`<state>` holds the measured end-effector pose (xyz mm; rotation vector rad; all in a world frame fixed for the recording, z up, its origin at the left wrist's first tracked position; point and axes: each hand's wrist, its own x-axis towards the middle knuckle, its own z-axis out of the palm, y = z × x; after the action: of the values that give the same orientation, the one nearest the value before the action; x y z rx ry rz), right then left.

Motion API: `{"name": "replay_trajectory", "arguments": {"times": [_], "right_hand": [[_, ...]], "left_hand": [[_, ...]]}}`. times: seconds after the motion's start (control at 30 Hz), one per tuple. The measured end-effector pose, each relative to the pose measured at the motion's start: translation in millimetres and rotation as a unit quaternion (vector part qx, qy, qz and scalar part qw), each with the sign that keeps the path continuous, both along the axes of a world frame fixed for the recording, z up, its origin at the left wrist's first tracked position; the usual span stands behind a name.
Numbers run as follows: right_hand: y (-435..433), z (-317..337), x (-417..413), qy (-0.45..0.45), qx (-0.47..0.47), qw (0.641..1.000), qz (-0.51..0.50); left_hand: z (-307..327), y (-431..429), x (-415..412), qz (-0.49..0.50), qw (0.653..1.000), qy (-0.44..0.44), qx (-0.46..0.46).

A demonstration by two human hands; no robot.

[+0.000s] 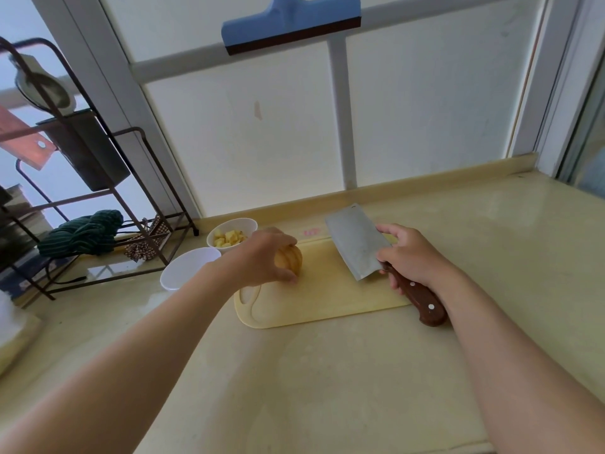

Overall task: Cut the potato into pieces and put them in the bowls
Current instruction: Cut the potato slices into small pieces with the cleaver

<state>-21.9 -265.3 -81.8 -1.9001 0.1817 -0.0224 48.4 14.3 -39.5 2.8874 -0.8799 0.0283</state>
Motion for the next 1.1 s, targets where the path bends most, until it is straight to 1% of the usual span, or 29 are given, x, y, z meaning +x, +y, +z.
{"name": "replay_trajectory", "arguments": {"times": [0.13,0.23,0.43,0.53,0.67,0.73,0.9,1.03,1.1], "right_hand": [[0,-1,1,0.001,0.000,1.000,0.000],[0,-1,1,0.000,0.000,1.000,0.001],[0,-1,1,0.001,0.000,1.000,0.002],[0,0,1,0.002,-0.002,1.000,0.002],[0,0,0,0.003,-0.002,1.000,0.001],[0,0,0,0.001,-0.002,1.000,0.002],[0,-1,1,0.001,-0.003,1.000,0.001],[-1,-1,1,0.001,0.000,1.000,-0.001],[-1,-1,1,0.001,-0.001,1.000,0.002]], "left_hand": [[2,0,-4,0.043,0.999,-0.003,-0.023],[-3,2,-6,0.049,0.998,0.019,-0.018],[1,5,1,0.043,0.992,0.099,0.063],[7,2,7,0.041,0.990,0.117,0.073],[10,1,12,0.033,0.993,0.094,0.067],[10,2,14,0.032,0.996,0.075,0.043],[0,-3,15,0.023,0.999,-0.036,-0.032],[-15,-2,14,-0.011,0.989,-0.143,-0.022],[-20,2,13,-0.015,0.986,-0.165,-0.017]]}}
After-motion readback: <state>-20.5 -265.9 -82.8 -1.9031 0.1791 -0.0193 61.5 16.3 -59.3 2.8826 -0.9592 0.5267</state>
